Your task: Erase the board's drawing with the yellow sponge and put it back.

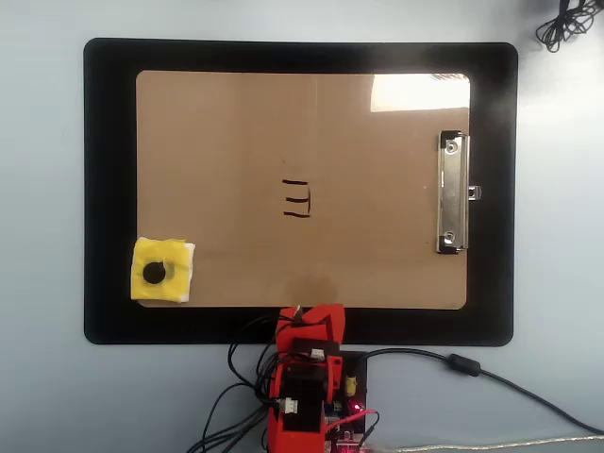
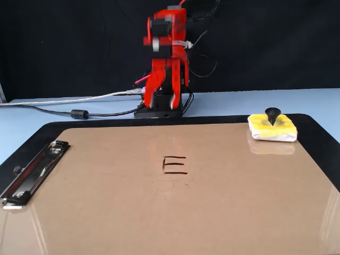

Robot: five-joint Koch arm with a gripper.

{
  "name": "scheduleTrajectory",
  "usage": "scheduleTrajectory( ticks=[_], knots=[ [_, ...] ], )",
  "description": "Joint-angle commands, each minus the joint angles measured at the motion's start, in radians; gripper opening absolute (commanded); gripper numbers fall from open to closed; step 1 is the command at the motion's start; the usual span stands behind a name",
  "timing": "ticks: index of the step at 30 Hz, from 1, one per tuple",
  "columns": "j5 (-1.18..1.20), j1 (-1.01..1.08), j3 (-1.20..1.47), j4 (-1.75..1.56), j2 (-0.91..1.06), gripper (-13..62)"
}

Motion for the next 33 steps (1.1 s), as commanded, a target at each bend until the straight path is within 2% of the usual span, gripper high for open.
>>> scheduleTrajectory(
  ticks=[1,4,9,13,17,23,26,33],
  knots=[
    [-0.006,-0.183,-0.072,-0.078,0.018,33.8],
    [-0.066,-0.385,-0.086,-0.331,0.015,33.8],
    [-0.368,-0.746,0.015,-0.862,-0.063,33.8],
    [-0.446,-0.930,0.163,-1.252,-0.150,33.8],
    [-0.448,-1.029,0.308,-1.571,-0.268,33.7],
    [-0.440,-1.080,0.330,-1.908,-0.492,33.7],
    [-0.434,-1.086,0.333,-1.985,-0.575,33.8],
    [-0.420,-1.081,0.379,-1.990,-0.586,33.8]
  ],
)
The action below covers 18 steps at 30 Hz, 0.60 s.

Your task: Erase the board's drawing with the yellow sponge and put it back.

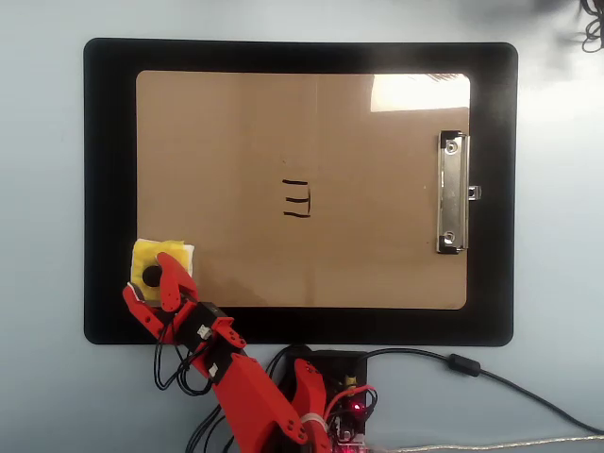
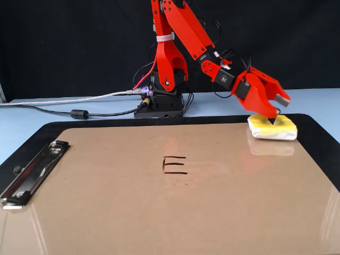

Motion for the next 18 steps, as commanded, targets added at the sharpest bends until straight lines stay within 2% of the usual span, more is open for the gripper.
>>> scheduleTrajectory(
  ticks=[1,14,18],
  knots=[
    [0.021,-0.009,0.009,-0.055,0.011,33.7],
    [0.086,0.012,0.018,-0.055,0.005,31.6],
    [0.087,0.038,0.021,-0.055,0.005,23.6]
  ],
)
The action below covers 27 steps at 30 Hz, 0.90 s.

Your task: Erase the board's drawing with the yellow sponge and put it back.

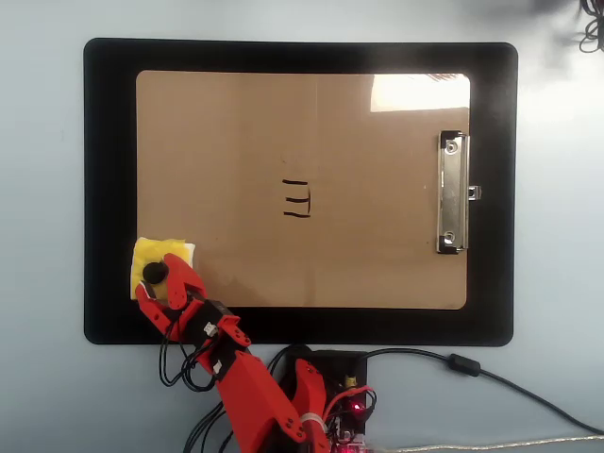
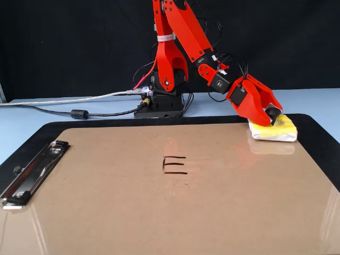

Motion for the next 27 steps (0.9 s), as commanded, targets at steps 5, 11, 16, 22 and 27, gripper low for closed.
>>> scheduleTrajectory(
  ticks=[5,11,16,22,27],
  knots=[
    [0.025,0.014,-0.011,-0.057,0.014,16.3],
    [0.034,0.032,-0.018,-0.058,-0.035,13.4],
    [0.035,0.091,-0.021,-0.058,-0.041,-8.1],
    [0.020,0.120,-0.023,-0.032,0.025,-8.1],
    [-0.009,0.278,-0.121,0.495,0.353,-8.1]
  ],
)
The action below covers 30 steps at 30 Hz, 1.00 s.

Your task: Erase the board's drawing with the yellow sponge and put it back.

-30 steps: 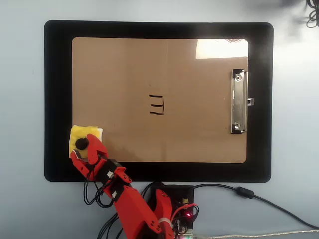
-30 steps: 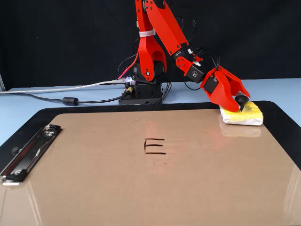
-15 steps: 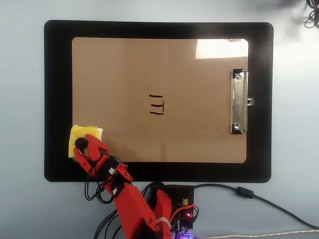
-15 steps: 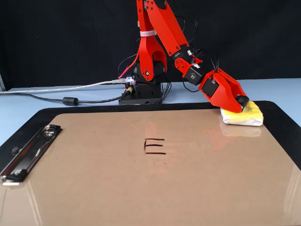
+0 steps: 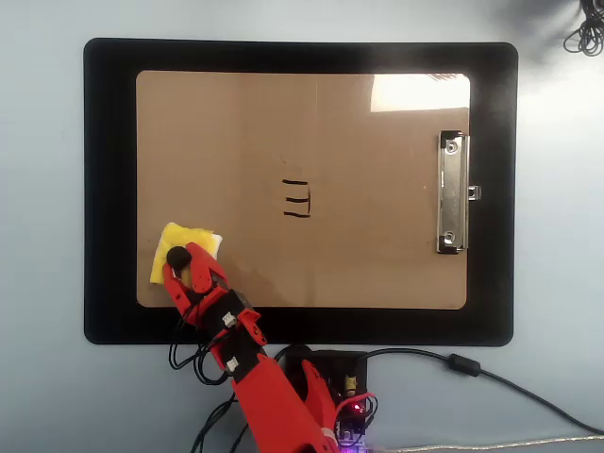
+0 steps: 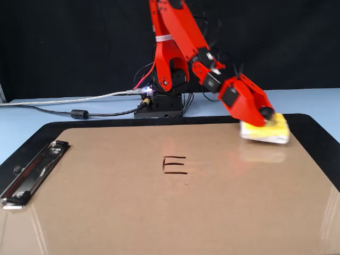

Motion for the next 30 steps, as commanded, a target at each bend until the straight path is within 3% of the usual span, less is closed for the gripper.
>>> scheduleTrajectory(
  ticks=[1,5,8,12,16,21,30],
  knots=[
    [-0.040,0.063,-0.137,0.367,0.212,-8.2],
    [-0.034,0.212,-0.445,1.019,0.364,-8.2],
    [0.002,0.446,-0.545,1.163,0.371,-8.2],
    [0.133,0.647,-0.434,1.014,0.357,-8.1],
    [0.152,0.761,-0.233,0.632,0.304,-8.2],
    [0.147,0.769,-0.058,0.290,0.186,-8.2],
    [0.146,0.762,0.008,0.097,0.014,-8.1]
  ],
)
